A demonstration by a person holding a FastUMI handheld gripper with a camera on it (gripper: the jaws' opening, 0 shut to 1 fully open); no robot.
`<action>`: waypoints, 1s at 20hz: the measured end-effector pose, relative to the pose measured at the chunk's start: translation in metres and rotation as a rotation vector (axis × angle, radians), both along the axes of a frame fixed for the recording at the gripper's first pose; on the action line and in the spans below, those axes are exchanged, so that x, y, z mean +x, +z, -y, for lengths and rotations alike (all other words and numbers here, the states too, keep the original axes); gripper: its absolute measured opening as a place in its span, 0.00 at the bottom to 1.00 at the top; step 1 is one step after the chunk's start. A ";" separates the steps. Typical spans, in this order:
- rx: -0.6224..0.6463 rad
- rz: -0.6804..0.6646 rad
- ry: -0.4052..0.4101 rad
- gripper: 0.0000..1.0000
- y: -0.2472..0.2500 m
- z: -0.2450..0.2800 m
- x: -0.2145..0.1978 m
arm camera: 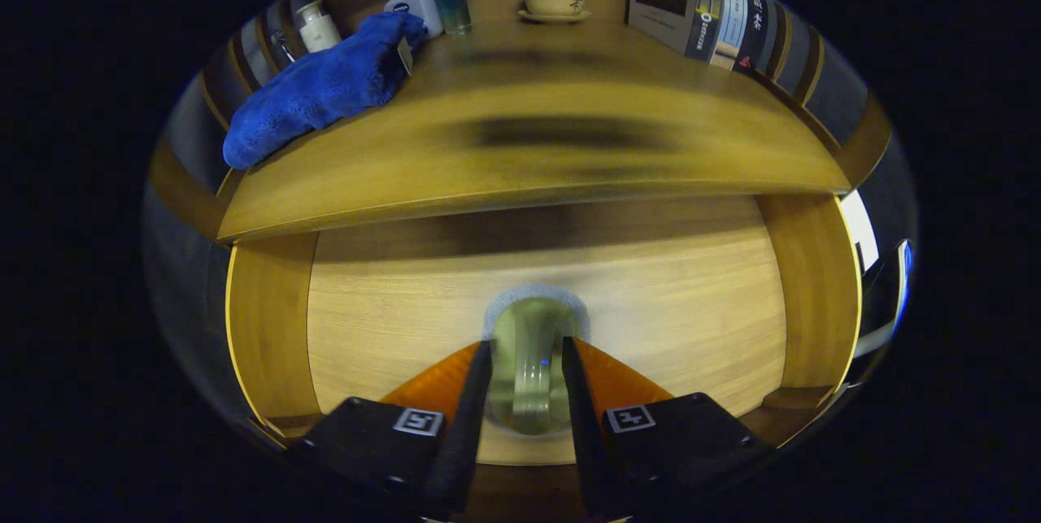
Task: Pull open the drawer, take out the items inside it, and place them on the countertop above the cabinet.
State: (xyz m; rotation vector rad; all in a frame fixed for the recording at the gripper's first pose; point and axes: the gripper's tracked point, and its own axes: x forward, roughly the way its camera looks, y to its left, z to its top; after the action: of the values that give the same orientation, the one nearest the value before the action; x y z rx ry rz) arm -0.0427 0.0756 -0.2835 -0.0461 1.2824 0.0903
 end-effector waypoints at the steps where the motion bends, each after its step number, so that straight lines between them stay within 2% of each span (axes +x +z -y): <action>1: 0.001 -0.008 -0.006 0.55 -0.002 0.002 0.000; 2: 0.008 -0.013 -0.019 0.42 0.000 0.003 -0.002; 5: 0.036 0.006 -0.023 0.26 0.006 0.000 -0.002; 13: 0.014 0.105 0.070 0.25 0.075 0.001 -0.003; 20: 0.029 0.163 0.112 0.25 0.139 -0.006 0.010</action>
State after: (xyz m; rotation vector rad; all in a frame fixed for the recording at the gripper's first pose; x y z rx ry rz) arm -0.0322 0.0820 -0.1445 -0.0987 1.1147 0.1979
